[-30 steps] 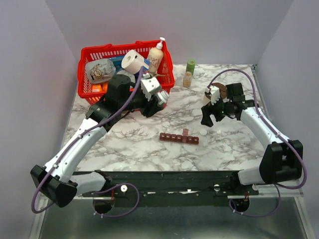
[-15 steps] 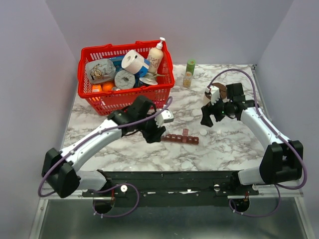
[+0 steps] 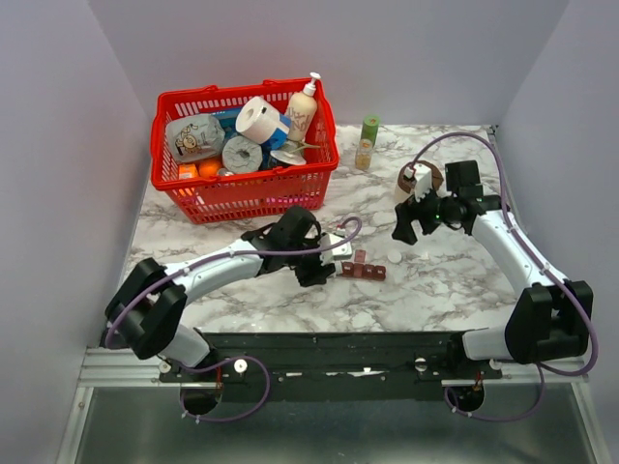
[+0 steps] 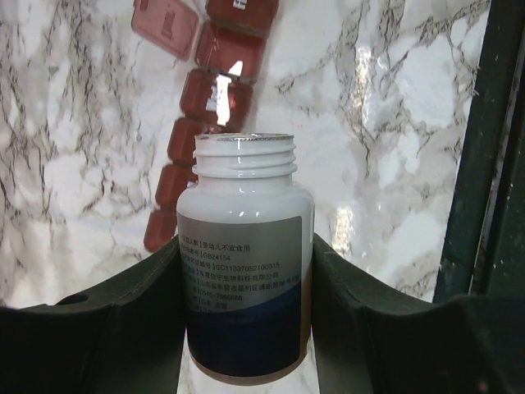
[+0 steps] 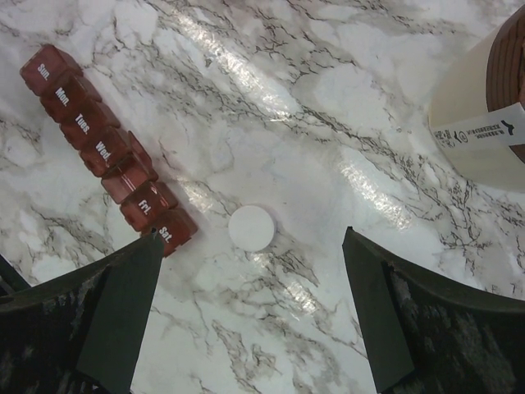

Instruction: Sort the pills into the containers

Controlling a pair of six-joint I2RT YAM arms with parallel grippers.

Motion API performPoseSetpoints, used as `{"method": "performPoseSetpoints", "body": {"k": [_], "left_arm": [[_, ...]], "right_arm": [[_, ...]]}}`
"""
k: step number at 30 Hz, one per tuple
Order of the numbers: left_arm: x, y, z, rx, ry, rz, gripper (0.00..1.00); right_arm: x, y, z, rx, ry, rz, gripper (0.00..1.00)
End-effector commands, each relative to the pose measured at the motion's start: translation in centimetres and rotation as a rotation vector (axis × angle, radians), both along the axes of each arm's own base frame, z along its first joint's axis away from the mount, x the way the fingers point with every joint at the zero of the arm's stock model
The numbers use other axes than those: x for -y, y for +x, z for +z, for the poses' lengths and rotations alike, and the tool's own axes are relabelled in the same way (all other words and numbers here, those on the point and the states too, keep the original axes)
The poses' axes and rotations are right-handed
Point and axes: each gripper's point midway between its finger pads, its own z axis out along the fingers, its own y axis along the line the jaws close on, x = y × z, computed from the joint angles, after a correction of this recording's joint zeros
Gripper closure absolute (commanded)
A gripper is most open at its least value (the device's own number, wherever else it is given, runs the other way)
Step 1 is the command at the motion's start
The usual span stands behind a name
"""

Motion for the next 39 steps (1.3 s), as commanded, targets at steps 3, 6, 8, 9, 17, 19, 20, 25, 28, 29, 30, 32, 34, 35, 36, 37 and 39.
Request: {"method": "performPoseSetpoints", "body": {"k": [3, 6, 8, 9, 17, 19, 20, 25, 28, 29, 30, 32, 34, 35, 36, 37, 39], "left_arm": [[3.7, 1.2, -0.3, 0.062, -0.014, -0.093, 1.0], [4.2, 1.4, -0.9, 0.053, 0.002, -0.104, 1.0], [4.5, 1.4, -0.9, 0.042, 0.021, -0.107, 1.0], [4.6, 1.4, -1.0, 0.036, 0.031, -0.108, 1.0], [4.9, 0.7, -2.1, -0.042, 0.148, -0.111, 1.0], [4.8, 0.3, -2.6, -0.056, 0.172, -0.114, 1.0], [4.9, 0.4, -2.5, -0.053, 0.178, -0.112, 1.0], [4.8, 0.5, -2.7, -0.057, 0.216, -0.102, 1.0], [4.7, 0.7, -2.7, -0.061, 0.242, -0.092, 1.0], [4.9, 1.0, -2.4, -0.055, 0.241, -0.09, 1.0], [4.9, 1.1, -2.4, -0.059, 0.246, -0.088, 1.0], [4.9, 1.1, -2.5, -0.065, 0.269, -0.082, 1.0], [4.6, 1.0, -2.9, -0.077, 0.301, -0.084, 1.0], [4.7, 1.1, -2.8, -0.069, 0.31, -0.081, 1.0], [4.6, 1.1, -2.9, -0.069, 0.318, -0.08, 1.0], [4.4, 1.0, -3.1, -0.072, 0.33, -0.081, 1.0], [4.5, 1.3, -2.9, -0.059, 0.338, -0.073, 1.0]], "right_arm": [[1.0, 0.0, -0.4, -0.029, -0.004, -0.032, 0.0], [2.0, 0.3, -0.5, -0.045, 0.002, -0.081, 0.0], [2.8, 0.5, -0.4, -0.05, 0.014, -0.114, 0.0], [3.3, 0.6, -0.4, -0.051, 0.018, -0.13, 0.0], [4.3, 0.6, -0.5, -0.062, 0.031, -0.153, 0.0], [4.4, 0.6, -0.3, -0.058, 0.034, -0.155, 0.0], [4.4, 0.6, -0.3, -0.057, 0.036, -0.156, 0.0], [4.7, 0.5, -0.3, -0.061, 0.04, -0.157, 0.0], [4.8, 0.4, -0.3, -0.064, 0.047, -0.155, 0.0], [4.8, 0.3, -0.3, -0.066, 0.05, -0.153, 0.0], [4.8, 0.3, -0.3, -0.066, 0.05, -0.152, 0.0], [4.9, 0.2, -0.3, -0.066, 0.05, -0.151, 0.0], [5.0, 0.2, -0.2, -0.065, 0.053, -0.151, 0.0], [5.0, 0.1, -0.2, -0.066, 0.055, -0.148, 0.0], [5.0, 0.0, -0.3, -0.069, 0.057, -0.149, 0.0], [5.1, 0.1, -0.2, -0.068, 0.058, -0.149, 0.0], [5.1, 0.0, -0.1, -0.067, 0.062, -0.148, 0.0]]}}
